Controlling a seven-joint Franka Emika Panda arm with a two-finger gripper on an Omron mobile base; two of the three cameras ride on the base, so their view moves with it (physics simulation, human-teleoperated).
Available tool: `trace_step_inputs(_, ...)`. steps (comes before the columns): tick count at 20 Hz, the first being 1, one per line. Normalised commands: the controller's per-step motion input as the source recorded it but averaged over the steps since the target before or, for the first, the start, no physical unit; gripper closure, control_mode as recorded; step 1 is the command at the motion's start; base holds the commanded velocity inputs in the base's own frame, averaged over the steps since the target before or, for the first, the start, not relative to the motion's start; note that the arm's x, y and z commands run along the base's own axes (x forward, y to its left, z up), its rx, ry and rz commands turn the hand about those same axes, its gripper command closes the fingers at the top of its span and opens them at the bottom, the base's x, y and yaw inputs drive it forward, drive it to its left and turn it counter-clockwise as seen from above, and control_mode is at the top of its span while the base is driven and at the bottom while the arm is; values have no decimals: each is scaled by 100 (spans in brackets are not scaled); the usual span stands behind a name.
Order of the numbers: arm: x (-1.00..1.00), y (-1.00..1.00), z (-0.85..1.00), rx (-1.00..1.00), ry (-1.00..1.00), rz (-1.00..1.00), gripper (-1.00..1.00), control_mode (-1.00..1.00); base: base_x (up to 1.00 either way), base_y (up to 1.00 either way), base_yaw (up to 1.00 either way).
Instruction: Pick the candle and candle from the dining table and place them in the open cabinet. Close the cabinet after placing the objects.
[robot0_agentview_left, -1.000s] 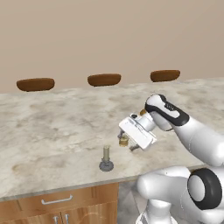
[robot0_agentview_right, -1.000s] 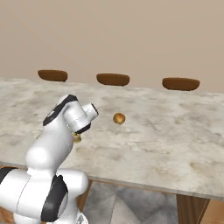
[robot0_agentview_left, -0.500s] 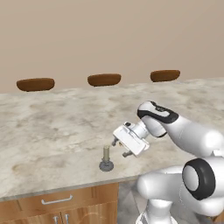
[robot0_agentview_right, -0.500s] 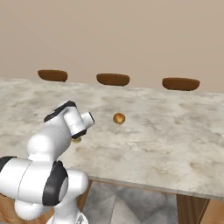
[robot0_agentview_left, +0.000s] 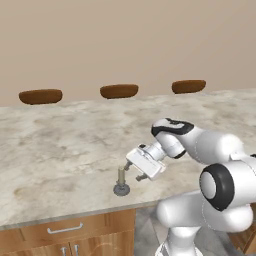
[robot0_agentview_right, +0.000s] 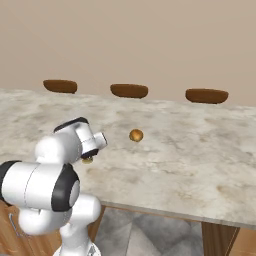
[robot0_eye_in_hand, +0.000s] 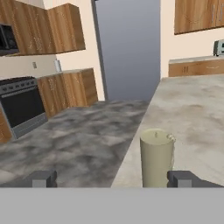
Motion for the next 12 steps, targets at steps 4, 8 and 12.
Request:
trace_step_inputs(4, 11, 3, -12, 0, 3, 0, -100, -100, 0, 0, 0)
trace_step_inputs(8, 11, 7, -9, 0, 0, 0, -100, -100, 0, 0, 0)
trace_step_inputs(12, 10, 14, -9, 0, 0, 1, -100, -100, 0, 0, 0)
